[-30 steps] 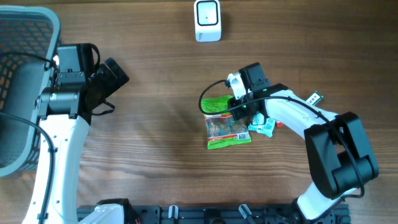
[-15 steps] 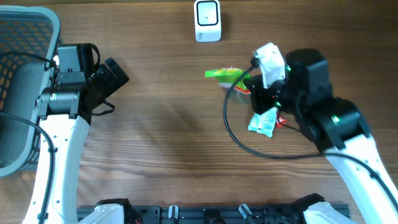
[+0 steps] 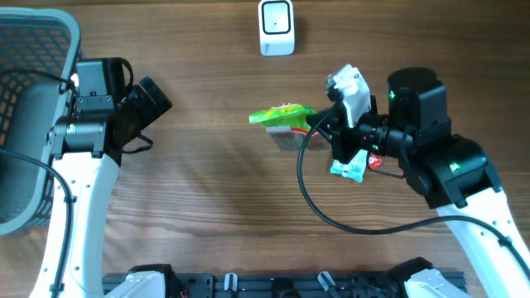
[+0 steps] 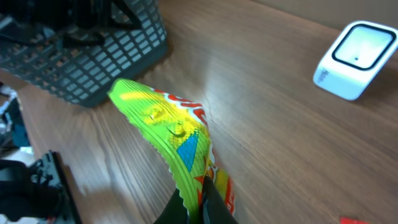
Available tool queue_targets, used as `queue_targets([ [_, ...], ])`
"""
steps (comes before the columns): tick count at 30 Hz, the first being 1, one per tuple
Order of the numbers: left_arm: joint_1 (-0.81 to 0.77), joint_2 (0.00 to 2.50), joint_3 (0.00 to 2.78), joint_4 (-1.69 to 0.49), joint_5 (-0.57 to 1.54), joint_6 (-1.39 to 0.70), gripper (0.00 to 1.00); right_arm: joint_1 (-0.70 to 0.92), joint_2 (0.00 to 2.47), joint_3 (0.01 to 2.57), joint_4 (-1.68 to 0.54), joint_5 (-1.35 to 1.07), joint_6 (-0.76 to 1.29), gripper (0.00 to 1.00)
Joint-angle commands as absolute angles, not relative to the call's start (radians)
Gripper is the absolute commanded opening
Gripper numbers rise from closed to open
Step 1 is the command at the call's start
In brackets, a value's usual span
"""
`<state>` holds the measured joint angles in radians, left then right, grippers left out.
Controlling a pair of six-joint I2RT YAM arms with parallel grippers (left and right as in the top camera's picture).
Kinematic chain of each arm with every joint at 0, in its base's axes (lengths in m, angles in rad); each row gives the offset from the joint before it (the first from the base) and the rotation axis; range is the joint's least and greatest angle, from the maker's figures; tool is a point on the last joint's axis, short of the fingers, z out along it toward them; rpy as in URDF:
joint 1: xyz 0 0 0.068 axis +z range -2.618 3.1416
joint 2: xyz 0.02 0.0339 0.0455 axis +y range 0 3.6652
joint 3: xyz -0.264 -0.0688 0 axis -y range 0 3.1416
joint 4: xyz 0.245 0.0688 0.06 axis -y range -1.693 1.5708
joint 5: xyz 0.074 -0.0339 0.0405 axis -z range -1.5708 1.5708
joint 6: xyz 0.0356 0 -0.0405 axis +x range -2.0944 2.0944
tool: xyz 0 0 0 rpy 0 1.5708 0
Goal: Scan the item barcode
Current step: 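Lift the candy bag with the right gripper and hold it at the white scanner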
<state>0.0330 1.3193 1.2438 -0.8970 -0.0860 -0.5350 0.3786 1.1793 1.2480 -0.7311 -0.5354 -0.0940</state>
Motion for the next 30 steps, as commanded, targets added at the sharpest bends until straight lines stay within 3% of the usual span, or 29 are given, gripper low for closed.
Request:
queue_targets([
  [1,0.038,1.325,1.253,-0.895,-0.105,-0.527,1.0,0.378,1.286,1.445,-0.77,-0.593,-0.081,0.04],
  [11,0.038,1.325,1.253,-0.895,-0.105,-0.527,1.0,0.379,1.876,2.466,-1.237,-0.572,-0.146,0.04],
  [19,0.038,1.325,1.253,-0.895,-0.105,-0.527,1.0,0.38,2.113,2.499,-1.073,-0.585,-0.289,0.04],
  [30,0.038,1.325,1.253,-0.895,-0.105,-0.527,1.0,0.378,2.415,2.494,-0.509,-0.558,-0.588,0.04],
])
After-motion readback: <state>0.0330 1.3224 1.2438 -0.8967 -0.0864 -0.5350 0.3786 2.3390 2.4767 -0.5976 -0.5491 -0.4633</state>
